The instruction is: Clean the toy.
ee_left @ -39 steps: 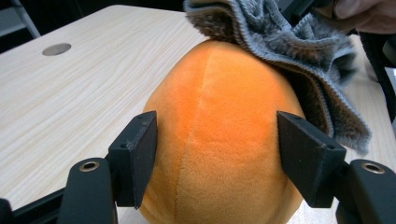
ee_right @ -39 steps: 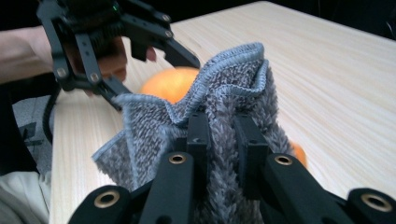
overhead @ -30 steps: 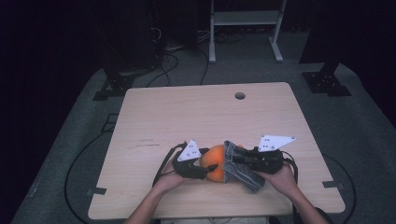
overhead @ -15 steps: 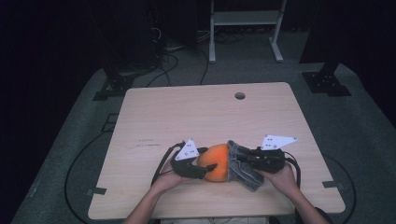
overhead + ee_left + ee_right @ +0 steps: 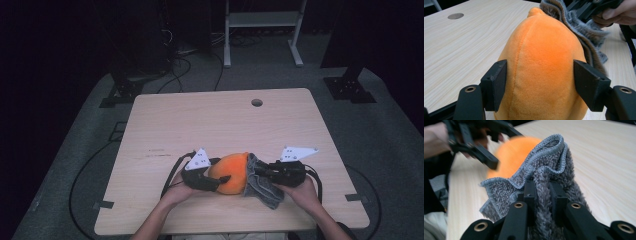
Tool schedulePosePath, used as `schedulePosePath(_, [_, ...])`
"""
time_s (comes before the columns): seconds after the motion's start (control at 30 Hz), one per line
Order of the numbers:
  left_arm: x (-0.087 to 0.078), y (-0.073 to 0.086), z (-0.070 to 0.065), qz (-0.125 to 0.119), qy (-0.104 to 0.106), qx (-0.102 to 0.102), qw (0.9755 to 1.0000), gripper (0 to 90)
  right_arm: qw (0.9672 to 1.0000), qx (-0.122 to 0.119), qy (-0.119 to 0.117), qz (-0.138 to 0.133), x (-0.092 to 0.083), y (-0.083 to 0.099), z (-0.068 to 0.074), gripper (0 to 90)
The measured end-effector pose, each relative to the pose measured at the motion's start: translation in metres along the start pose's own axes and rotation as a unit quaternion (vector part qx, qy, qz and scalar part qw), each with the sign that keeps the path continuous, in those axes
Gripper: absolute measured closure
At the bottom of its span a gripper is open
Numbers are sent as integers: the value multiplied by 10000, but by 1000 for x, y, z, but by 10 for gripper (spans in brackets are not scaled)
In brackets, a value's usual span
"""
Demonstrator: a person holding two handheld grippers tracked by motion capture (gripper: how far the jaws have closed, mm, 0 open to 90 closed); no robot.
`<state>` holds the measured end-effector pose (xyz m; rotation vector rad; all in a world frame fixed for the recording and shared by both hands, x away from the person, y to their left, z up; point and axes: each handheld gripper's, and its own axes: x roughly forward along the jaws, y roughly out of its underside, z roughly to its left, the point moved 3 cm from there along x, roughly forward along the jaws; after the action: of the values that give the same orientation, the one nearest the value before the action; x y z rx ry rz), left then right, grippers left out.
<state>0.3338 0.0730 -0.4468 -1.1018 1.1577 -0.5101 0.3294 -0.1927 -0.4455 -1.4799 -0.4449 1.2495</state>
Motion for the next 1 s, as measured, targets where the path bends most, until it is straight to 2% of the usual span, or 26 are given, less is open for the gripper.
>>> schedulePosePath(0.07, [0,0,-1,-12,32,10,10000,308,9999,75,68,96,-3,3,-3,778])
schedulePosePath(0.13, [2,1,-2,-14,40,69,10000,317,9999,97,72,50,-7,2,-4,778])
schedulePosePath(0.23, [3,0,-6,11,78,231,9997,330,9998,-37,-2,-194,-9,-13,2,777])
schedulePosePath(0.3, [3,1,-8,28,83,289,9995,333,9996,-106,-36,-258,-6,-22,4,777])
schedulePosePath(0.37, [1,2,-6,47,78,264,9996,336,9995,-197,-31,-251,0,-27,5,777])
schedulePosePath(0.43, [0,4,-4,27,105,195,9998,338,9996,-116,-88,-233,4,-25,2,778])
schedulePosePath(0.53, [1,4,-3,-40,133,137,9998,338,9998,78,-25,-155,3,-12,-7,778])
schedulePosePath(0.63, [2,2,-7,-37,176,240,9996,338,9998,218,-1,-3,-4,-5,-13,777])
schedulePosePath(0.73, [4,0,-13,2,225,429,9988,340,9997,156,-41,-186,-14,-13,-9,777])
schedulePosePath(0.83, [8,-2,-20,19,337,631,9974,346,9991,16,-176,-393,-15,-31,-2,777])
schedulePosePath(0.9, [7,-2,-21,62,341,681,9971,348,9995,-123,-175,-212,-7,-36,-1,778])
schedulePosePath(1.0, [4,1,-17,45,397,572,9976,352,9998,-2,-198,-68,0,-30,-8,779])
